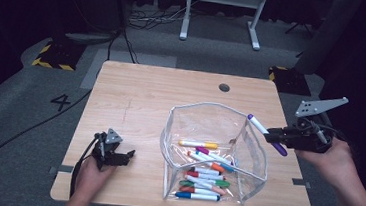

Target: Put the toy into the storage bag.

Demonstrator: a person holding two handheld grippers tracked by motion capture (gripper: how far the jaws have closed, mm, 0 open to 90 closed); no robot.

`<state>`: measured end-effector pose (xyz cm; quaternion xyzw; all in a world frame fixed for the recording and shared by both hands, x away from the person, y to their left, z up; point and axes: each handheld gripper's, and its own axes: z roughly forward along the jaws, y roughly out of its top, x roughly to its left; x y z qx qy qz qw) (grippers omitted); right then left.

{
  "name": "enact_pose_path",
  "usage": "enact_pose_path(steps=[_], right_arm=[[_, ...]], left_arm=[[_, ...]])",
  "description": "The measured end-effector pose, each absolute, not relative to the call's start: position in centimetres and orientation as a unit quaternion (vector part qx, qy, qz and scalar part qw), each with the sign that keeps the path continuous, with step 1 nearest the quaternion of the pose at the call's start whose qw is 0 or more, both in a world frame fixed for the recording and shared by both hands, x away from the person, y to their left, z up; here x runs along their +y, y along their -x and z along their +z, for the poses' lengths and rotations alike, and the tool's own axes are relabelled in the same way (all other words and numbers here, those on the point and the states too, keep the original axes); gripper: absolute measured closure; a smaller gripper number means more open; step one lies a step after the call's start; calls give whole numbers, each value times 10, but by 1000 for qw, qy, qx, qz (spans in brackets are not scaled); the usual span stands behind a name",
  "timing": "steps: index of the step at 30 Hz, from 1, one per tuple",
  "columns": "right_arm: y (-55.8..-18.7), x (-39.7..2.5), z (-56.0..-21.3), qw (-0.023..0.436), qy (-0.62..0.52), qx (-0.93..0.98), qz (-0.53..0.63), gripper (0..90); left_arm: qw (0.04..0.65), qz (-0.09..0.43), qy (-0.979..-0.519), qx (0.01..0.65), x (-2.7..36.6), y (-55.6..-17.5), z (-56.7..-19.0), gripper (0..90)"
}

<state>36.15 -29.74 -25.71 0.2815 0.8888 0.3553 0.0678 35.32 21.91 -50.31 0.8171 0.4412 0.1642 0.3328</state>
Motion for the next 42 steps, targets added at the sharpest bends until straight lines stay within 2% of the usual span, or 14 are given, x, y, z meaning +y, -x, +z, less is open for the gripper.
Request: enact_pose_path(steps=[6,17,30,42], right_arm=[[-360,-270,-244,63,-251,903,342,764],[-369,-222,-241,41,-207,924,318,764],[-388,-172,-283,0,-186,947,263,764],[-390,-143,-330,-40,-171,965,195,764]], left_arm=[[333,164,-817,441,219,-353,-503,209],[334,165,-817,440,219,-354,-503,209],[335,165,-817,440,219,-354,-503,209],[334,165,-817,440,219,-354,-503,209]])
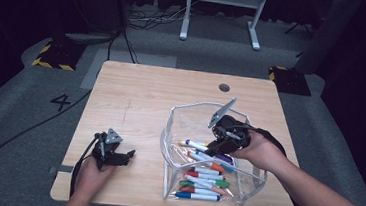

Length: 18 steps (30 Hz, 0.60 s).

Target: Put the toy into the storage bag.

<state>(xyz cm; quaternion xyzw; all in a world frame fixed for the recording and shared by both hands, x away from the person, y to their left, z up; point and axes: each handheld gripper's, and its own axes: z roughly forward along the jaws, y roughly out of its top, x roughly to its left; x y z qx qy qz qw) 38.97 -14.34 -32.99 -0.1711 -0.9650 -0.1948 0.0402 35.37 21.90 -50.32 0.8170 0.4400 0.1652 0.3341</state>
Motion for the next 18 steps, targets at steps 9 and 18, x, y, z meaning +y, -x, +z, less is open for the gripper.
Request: enact_pose_path(steps=[9,18], right_arm=[[-388,-131,-351,48,154,-976,-146,764],[-386,-114,-376,68,129,-985,-87,763]], left_arm=[[334,164,-817,440,219,-354,-503,209],[334,164,-818,440,219,-354,-503,208]])
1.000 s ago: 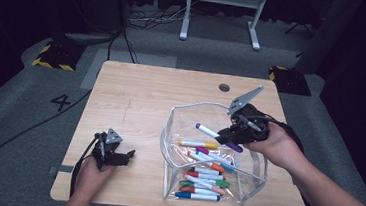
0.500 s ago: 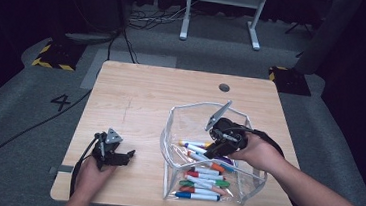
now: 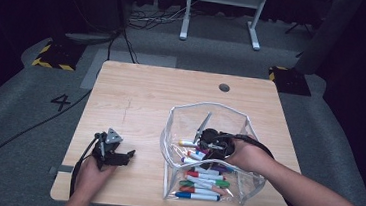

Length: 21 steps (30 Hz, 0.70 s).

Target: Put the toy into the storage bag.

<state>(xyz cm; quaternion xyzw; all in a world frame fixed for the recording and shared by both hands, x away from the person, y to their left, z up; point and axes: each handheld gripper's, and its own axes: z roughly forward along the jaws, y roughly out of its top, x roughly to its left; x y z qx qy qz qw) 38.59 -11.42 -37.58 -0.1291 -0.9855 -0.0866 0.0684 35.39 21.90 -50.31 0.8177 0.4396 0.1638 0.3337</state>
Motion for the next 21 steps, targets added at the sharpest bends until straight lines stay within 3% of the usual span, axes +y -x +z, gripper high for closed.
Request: enact_pose_path(steps=[15,18,21], right_arm=[[-388,-105,-402,102,120,-987,-27,756],[-392,-105,-405,110,143,-982,-48,512],[-397,-108,-401,101,150,-982,-58,476]], left_arm=[[333,163,-818,439,219,-354,-503,208],[333,163,-818,439,219,-354,-503,208],[332,163,-819,438,219,-354,-503,208]])
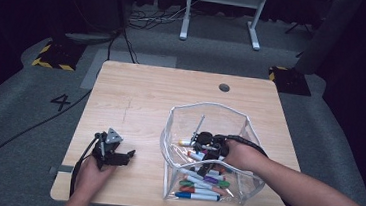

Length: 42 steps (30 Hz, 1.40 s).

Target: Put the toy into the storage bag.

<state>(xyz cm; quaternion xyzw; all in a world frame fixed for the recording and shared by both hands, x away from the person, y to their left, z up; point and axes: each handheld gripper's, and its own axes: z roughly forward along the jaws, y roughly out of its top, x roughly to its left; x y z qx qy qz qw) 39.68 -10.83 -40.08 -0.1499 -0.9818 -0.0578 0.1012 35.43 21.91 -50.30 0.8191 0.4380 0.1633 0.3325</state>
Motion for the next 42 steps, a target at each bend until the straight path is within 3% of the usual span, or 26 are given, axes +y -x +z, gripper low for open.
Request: enact_pose_path(steps=[11,19,24,32,42], right_arm=[[-395,-142,-331,27,207,-953,-220,430],[-378,-209,-280,-55,246,-905,-342,341],[-366,-258,-268,-106,279,-876,-379,323],[-357,-321,-290,-147,341,-841,-394,247],[-361,-365,-379,-130,416,-822,-368,146]], left_arm=[[333,163,-819,438,219,-354,-503,208],[333,163,-819,438,219,-354,-503,208],[333,163,-819,438,219,-354,-503,208],[334,162,-818,439,219,-354,-503,208],[336,160,-819,438,225,-354,-503,191]])
